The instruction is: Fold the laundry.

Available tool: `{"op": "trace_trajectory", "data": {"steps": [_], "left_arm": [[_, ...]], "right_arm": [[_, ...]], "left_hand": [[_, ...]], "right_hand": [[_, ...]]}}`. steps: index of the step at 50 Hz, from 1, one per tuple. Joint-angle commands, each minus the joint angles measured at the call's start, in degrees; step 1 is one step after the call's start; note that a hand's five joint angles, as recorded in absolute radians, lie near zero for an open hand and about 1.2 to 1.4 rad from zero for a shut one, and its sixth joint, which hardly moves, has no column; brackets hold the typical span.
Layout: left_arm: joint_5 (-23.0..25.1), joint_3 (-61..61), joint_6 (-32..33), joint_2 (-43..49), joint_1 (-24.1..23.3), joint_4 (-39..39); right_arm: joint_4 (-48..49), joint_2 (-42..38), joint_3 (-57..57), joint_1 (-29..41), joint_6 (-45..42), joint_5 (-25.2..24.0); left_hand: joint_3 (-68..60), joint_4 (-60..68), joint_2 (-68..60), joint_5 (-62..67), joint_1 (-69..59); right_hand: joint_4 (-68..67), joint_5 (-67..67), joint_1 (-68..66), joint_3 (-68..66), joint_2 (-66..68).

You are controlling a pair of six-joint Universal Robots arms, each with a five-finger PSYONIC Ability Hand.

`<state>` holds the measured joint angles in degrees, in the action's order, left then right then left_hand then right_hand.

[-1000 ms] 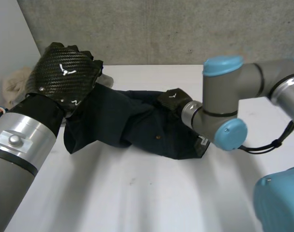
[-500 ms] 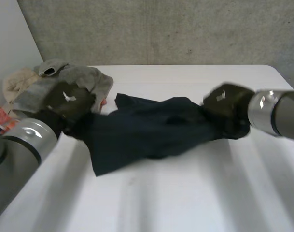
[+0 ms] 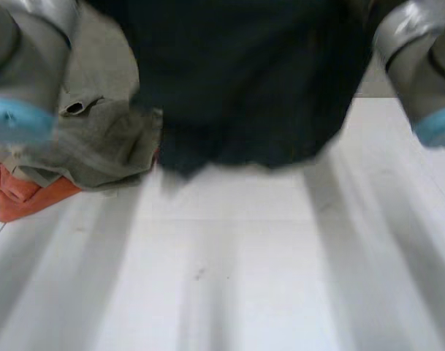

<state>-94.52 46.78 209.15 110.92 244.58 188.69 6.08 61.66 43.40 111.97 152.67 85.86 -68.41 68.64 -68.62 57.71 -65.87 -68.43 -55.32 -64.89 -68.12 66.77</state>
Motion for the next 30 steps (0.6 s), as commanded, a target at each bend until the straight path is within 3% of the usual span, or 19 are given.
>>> {"op": "trace_trajectory", "data": {"steps": [1,7,12,16,21,26,30], "left_arm": [[-1.2,3.1,-3.0,-2.6,1.1,11.7],[-0.6,15.3,-4.5,-3.1,1.5,7.5],[2.6,30.3,-5.6,-1.9,0.7,7.9],[3.3,38.8,-5.3,0.7,-0.2,8.6],[2.6,45.4,-4.8,3.1,-1.6,8.0],[2.1,48.7,-3.2,2.4,-1.8,6.6],[2.4,50.1,-2.5,-0.8,-2.1,5.0]], "right_arm": [[28.1,4.8,12.5,-0.9,7.4,-0.4],[25.7,4.5,22.4,-0.7,7.0,-6.1],[21.3,3.1,32.3,-1.1,5.8,-11.4],[16.9,-0.7,41.6,-1.7,0.5,-15.6],[12.6,-3.2,47.5,-3.7,-7.6,-16.9],[4.3,-1.3,47.9,-5.7,-10.1,-15.2],[-6.5,2.8,44.6,-6.4,-9.0,-13.7]], "left_hand": [[-11.6,11.4,-11.4,12.3,-14.1],[-11.6,11.4,-11.4,12.3,-14.1],[-11.6,11.4,-11.4,12.3,-14.1],[-11.6,11.4,-11.4,12.3,-14.1],[-11.6,11.4,-11.4,12.3,-14.1],[-11.6,11.4,-11.4,12.3,-14.1],[-11.6,11.4,-11.4,12.3,-14.1]], "right_hand": [[-11.6,-14.7,-15.1,-11.9,13.2],[-11.6,-14.7,-15.1,-11.9,13.2],[-11.6,-14.7,-15.1,-11.9,13.2],[-11.6,-14.7,-15.1,-11.9,13.2],[-11.6,-14.7,-15.1,-11.9,13.2],[-11.6,-14.7,-15.1,-11.9,13.2],[1.4,-1.7,-2.2,1.1,0.3]]}}
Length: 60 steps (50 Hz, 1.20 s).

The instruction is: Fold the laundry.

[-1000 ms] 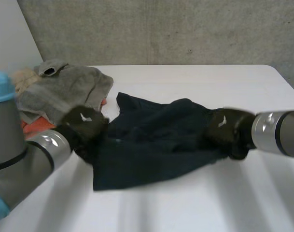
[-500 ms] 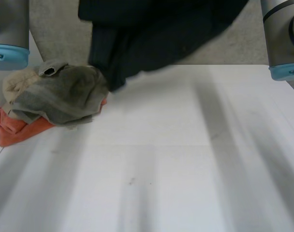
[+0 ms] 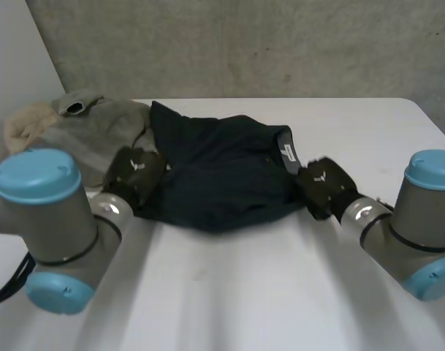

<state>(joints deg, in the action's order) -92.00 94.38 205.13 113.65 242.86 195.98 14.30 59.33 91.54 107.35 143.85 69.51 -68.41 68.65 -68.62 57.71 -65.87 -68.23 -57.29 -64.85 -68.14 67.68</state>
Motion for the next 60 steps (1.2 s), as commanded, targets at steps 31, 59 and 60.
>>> {"op": "trace_trajectory", "data": {"steps": [31,59,60], "left_arm": [[1.0,5.0,1.5,-10.2,-1.2,-7.8],[1.3,4.7,1.2,-9.8,-0.5,-7.7],[1.0,4.7,1.2,-9.8,-0.6,-7.7]], "right_arm": [[-37.4,-7.3,-29.9,2.2,2.1,4.3],[-30.4,-11.7,-25.9,1.1,-7.6,1.6],[-30.8,-11.4,-25.9,0.9,-7.6,1.6]], "left_hand": [[-11.6,11.4,-11.4,12.3,-14.1],[-11.6,11.4,-11.4,12.3,-14.1],[-11.6,11.4,-11.4,12.3,-14.1]], "right_hand": [[32.0,31.0,28.6,31.9,-31.4],[-9.4,-10.4,-12.8,-9.5,10.0],[-11.7,-12.7,-15.1,-11.8,12.3]]}}
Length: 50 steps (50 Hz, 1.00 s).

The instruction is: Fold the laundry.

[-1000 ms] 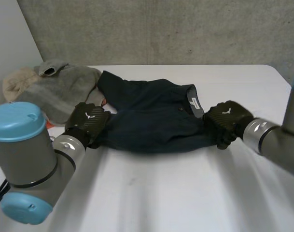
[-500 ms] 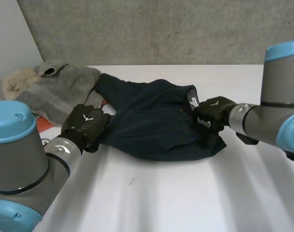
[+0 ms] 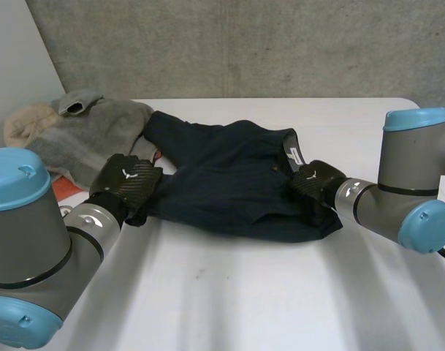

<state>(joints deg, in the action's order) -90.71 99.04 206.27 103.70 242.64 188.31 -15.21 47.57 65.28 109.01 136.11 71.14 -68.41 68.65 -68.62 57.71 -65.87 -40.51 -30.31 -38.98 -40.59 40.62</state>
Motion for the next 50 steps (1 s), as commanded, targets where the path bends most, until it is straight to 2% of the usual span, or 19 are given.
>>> {"op": "trace_trajectory", "data": {"steps": [1,7,11,20,23,28,33,40,44,50], "left_arm": [[-0.3,0.0,0.1,0.1,-0.4,-0.1],[-0.3,0.5,0.4,-0.3,-0.4,-0.8],[-0.3,1.0,1.1,-2.0,-0.9,-3.6],[0.0,2.3,1.7,-7.2,-3.4,-18.1],[0.0,2.6,2.5,-7.5,-4.5,-23.2],[-0.2,2.6,3.0,-6.6,-6.1,-26.6],[-1.2,-1.3,4.0,-2.0,-6.3,-24.8],[-4.2,-10.3,6.6,3.9,-5.2,-23.0],[-5.0,-17.6,9.1,8.1,-3.8,-18.3],[-4.8,-31.9,12.7,17.7,-2.4,-8.0]], "right_arm": [[-1.5,0.4,0.4,-0.9,0.1,0.0],[-3.9,5.2,3.5,-2.2,2.7,-0.4],[-6.9,11.9,8.5,-3.2,2.8,-0.1],[-18.7,25.2,20.7,-8.0,-7.3,0.6],[-22.4,26.6,23.7,-9.9,-11.9,0.7],[-25.2,26.3,26.2,-10.5,-16.6,0.4],[-23.4,24.0,25.7,-9.0,-15.0,0.5],[-15.6,21.2,18.8,-6.4,-4.2,2.1],[-9.2,19.1,14.1,-4.9,2.6,3.7],[5.7,12.6,6.4,-2.0,10.3,8.2]], "left_hand": [[-11.6,11.4,-11.4,12.3,-14.1],[-11.6,11.4,-11.4,12.3,-14.1],[-11.6,11.4,-11.4,12.3,-14.1],[-11.6,11.4,-11.4,12.3,-14.1],[-11.6,11.4,-11.4,12.3,-14.1],[-11.6,11.4,-11.4,12.3,-14.1],[-11.6,11.4,-11.4,12.3,-14.1],[-11.6,11.4,-11.4,12.3,-14.1],[-10.6,10.4,-10.4,11.3,-13.2],[-10.8,10.5,-10.6,11.5,-13.3]], "right_hand": [[-39.5,-39.7,-41.0,-39.4,39.4],[-39.5,-39.7,-41.0,-39.4,39.4],[-39.5,-39.7,-41.0,-39.4,39.4],[-39.5,-39.7,-41.0,-39.4,39.4],[-39.5,-39.7,-41.0,-39.4,39.4],[-39.5,-39.7,-41.0,-39.4,39.4],[-39.5,-39.7,-41.0,-39.4,39.4],[-39.5,-39.7,-41.0,-39.4,39.4],[-39.5,-39.7,-41.0,-39.4,39.4],[-39.5,-39.7,-41.0,-39.4,39.4]]}}
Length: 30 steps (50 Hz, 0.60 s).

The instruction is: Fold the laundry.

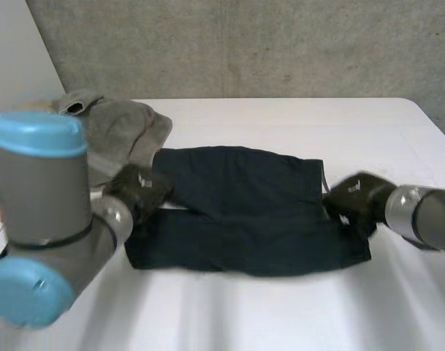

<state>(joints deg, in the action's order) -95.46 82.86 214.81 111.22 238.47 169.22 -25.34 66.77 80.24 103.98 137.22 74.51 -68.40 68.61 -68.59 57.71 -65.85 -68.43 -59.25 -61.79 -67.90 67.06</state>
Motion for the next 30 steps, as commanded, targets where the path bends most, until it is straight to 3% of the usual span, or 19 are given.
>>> {"op": "trace_trajectory", "data": {"steps": [1,10,12,14,15,20,30], "left_arm": [[-0.2,-20.0,4.8,13.4,1.9,13.1],[-2.1,-45.8,9.7,33.5,3.3,15.0],[-2.7,-50.3,9.9,36.3,3.5,14.2],[-2.7,-52.4,9.7,37.6,3.5,14.0],[-2.6,-53.6,9.4,38.3,3.2,14.0],[-2.7,-52.8,8.3,37.4,2.1,15.4],[-2.5,-37.9,4.8,26.9,2.2,19.8]], "right_arm": [[19.3,-8.7,-10.5,3.7,10.3,6.5],[40.5,-23.2,-22.6,7.0,8.3,15.5],[43.3,-26.5,-25.3,7.4,7.0,15.9],[43.7,-28.5,-27.0,7.8,6.7,15.8],[43.4,-30.5,-28.5,8.4,6.2,16.2],[41.5,-31.9,-28.8,9.8,6.1,16.5],[43.4,-22.3,-17.9,9.0,11.1,16.5]], "left_hand": [[-11.6,11.4,-11.4,12.3,-14.1],[-11.6,11.4,-11.4,12.3,-14.2],[-1.6,1.4,-1.4,2.3,-4.2],[30.1,-30.3,30.3,-29.4,27.5],[58.4,-58.6,58.6,-57.7,55.8],[58.4,-58.6,58.6,-57.7,55.8],[58.4,-58.6,58.6,-57.7,55.8]], "right_hand": [[-11.6,-10.7,-18.2,-12.1,12.9],[-11.6,-10.7,-18.2,-12.1,12.9],[-11.6,-10.7,-18.2,-12.1,12.9],[27.9,28.7,21.3,27.4,-26.6],[58.4,59.3,51.8,57.9,-57.1],[58.4,59.3,51.8,57.9,-57.1],[58.4,59.3,51.8,57.9,-57.1]]}}
